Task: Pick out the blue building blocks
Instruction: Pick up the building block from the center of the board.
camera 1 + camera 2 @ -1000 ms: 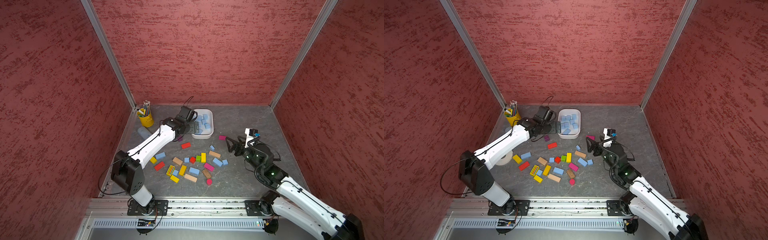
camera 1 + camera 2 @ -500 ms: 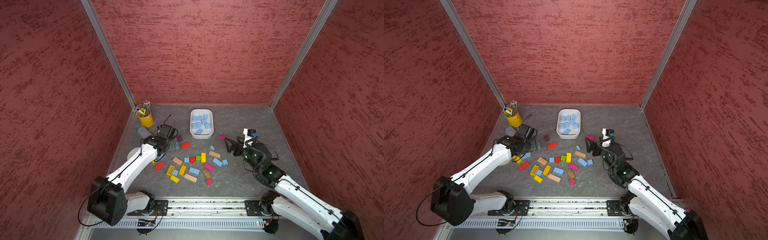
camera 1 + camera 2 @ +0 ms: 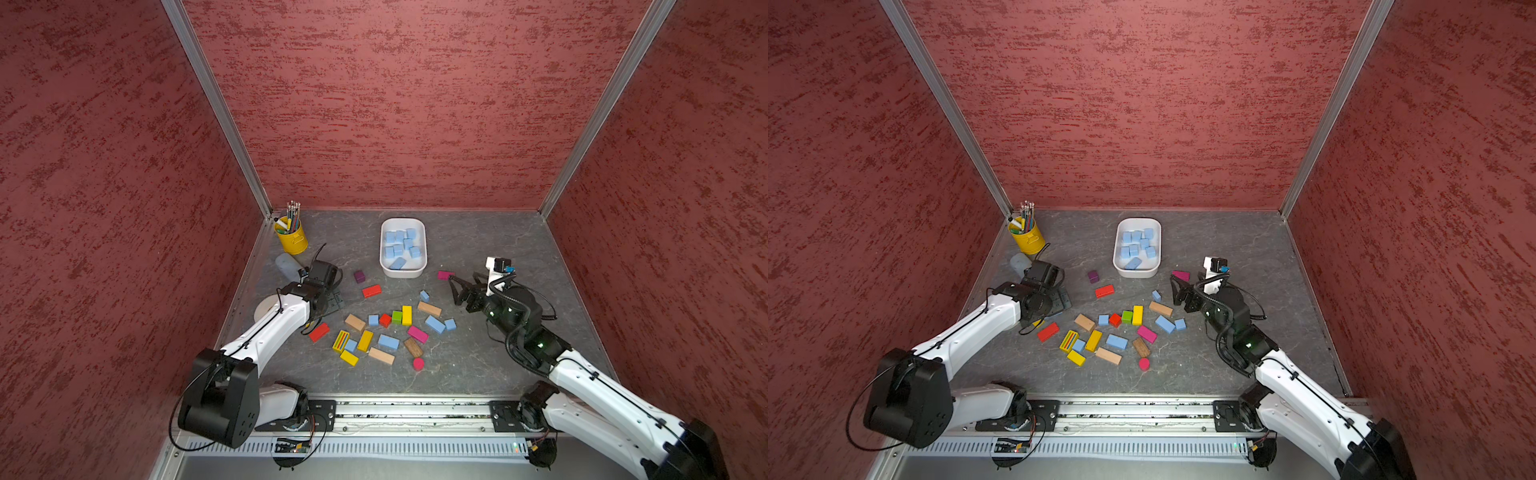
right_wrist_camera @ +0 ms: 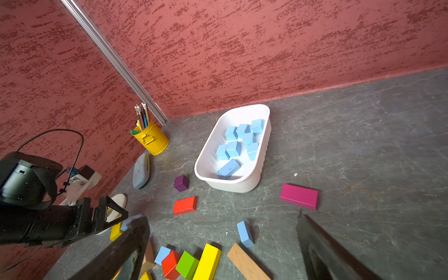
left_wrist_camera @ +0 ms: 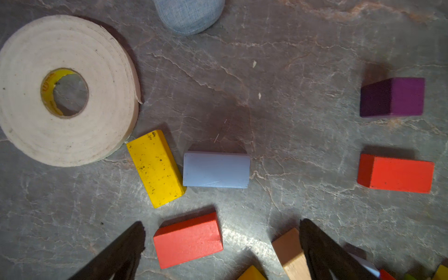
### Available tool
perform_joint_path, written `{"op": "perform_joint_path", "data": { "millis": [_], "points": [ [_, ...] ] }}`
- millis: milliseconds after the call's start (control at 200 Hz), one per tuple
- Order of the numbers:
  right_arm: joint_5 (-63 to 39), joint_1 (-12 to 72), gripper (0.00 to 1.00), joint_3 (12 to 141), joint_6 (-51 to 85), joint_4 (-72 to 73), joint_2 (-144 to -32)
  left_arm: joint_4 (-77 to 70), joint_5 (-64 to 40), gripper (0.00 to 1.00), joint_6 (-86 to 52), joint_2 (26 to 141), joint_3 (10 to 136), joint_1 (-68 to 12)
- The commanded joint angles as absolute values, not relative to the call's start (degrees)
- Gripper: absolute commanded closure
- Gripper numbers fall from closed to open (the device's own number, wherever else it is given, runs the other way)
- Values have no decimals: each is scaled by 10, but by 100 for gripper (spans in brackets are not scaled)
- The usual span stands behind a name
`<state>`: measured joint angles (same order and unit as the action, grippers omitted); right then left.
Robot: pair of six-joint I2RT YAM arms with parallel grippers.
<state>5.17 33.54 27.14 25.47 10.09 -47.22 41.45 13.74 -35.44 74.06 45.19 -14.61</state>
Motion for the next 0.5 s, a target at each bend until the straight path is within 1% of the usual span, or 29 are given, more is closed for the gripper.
{"op": "perform_joint_path", "data": {
  "millis": [0, 496],
  "points": [
    [50, 336, 4, 269, 251, 119, -467, 380, 132, 1, -359, 757, 448, -136],
    [53, 336, 4, 268, 247, 108, -456, 348, 119, 0, -337, 831, 464, -121]
  ]
}}
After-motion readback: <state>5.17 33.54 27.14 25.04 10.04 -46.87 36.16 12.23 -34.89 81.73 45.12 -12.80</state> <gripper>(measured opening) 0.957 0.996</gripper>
